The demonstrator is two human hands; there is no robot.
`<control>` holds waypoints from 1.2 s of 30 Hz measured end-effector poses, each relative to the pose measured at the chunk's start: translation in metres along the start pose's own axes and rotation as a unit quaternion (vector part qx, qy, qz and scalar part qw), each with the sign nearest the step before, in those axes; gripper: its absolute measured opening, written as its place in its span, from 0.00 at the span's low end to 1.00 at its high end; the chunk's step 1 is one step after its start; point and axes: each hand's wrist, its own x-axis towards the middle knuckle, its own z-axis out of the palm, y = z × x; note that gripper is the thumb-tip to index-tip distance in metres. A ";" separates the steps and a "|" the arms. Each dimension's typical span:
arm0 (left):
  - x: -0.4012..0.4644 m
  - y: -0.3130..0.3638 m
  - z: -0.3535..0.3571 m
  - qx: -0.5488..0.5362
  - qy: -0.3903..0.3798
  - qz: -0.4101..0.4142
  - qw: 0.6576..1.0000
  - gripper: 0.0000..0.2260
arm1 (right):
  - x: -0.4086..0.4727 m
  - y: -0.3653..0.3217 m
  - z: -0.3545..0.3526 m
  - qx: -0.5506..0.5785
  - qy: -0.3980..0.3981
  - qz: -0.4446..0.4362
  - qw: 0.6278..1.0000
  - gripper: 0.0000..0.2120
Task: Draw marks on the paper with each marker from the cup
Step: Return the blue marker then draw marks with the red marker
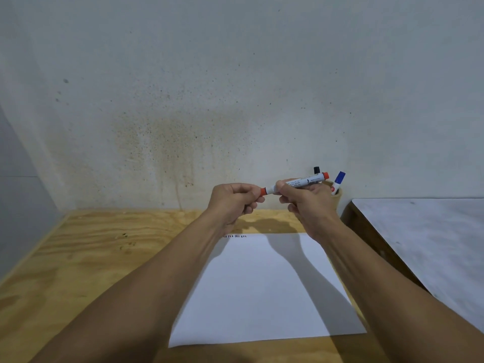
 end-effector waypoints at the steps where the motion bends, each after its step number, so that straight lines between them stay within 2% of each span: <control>1: 0.000 0.000 0.003 0.012 0.005 0.020 1.000 0.02 | 0.000 -0.001 -0.001 0.011 0.002 0.008 1.000 0.06; 6: -0.005 -0.001 0.019 0.068 0.035 0.111 0.991 0.02 | -0.002 -0.006 -0.008 0.074 0.006 0.038 0.996 0.03; 12: -0.008 -0.006 0.032 0.082 0.051 0.161 0.982 0.04 | 0.003 -0.009 -0.020 0.086 -0.031 0.083 0.992 0.06; 14: -0.007 -0.003 0.040 0.132 0.038 0.168 0.976 0.08 | 0.006 -0.013 -0.025 0.100 -0.030 0.098 0.990 0.08; 16: -0.003 0.000 0.049 0.193 0.033 0.172 0.965 0.17 | 0.009 -0.023 -0.034 0.117 -0.010 0.097 0.988 0.09; 18: 0.004 0.000 0.054 0.237 0.031 0.166 0.957 0.22 | 0.014 -0.039 -0.046 0.079 0.006 0.075 0.994 0.11; 21: 0.012 -0.005 0.059 0.334 0.011 0.170 0.927 0.19 | 0.022 -0.060 -0.070 -0.074 0.015 0.059 0.995 0.15; 22: 0.014 -0.008 0.061 0.377 -0.002 0.183 0.908 0.19 | 0.027 -0.065 -0.079 -0.166 0.024 0.047 0.985 0.17; 24: 0.015 -0.013 0.067 0.461 -0.036 0.220 0.859 0.20 | 0.037 -0.072 -0.096 -0.344 0.042 0.010 0.938 0.18; 28: 0.018 -0.022 0.080 0.545 -0.100 0.302 0.776 0.24 | 0.054 -0.080 -0.118 -0.527 0.039 -0.061 0.847 0.15; 32: 0.025 -0.033 0.087 0.580 -0.124 0.301 0.746 0.33 | 0.063 -0.085 -0.117 -0.637 -0.009 -0.071 0.767 0.13; 34: 0.029 -0.036 0.089 0.589 -0.132 0.290 0.742 0.34 | 0.066 -0.086 -0.113 -0.647 -0.009 -0.080 0.758 0.13; 36: 0.032 -0.039 0.089 0.596 -0.141 0.277 0.740 0.33 | 0.068 -0.083 -0.109 -0.633 -0.003 -0.099 0.768 0.10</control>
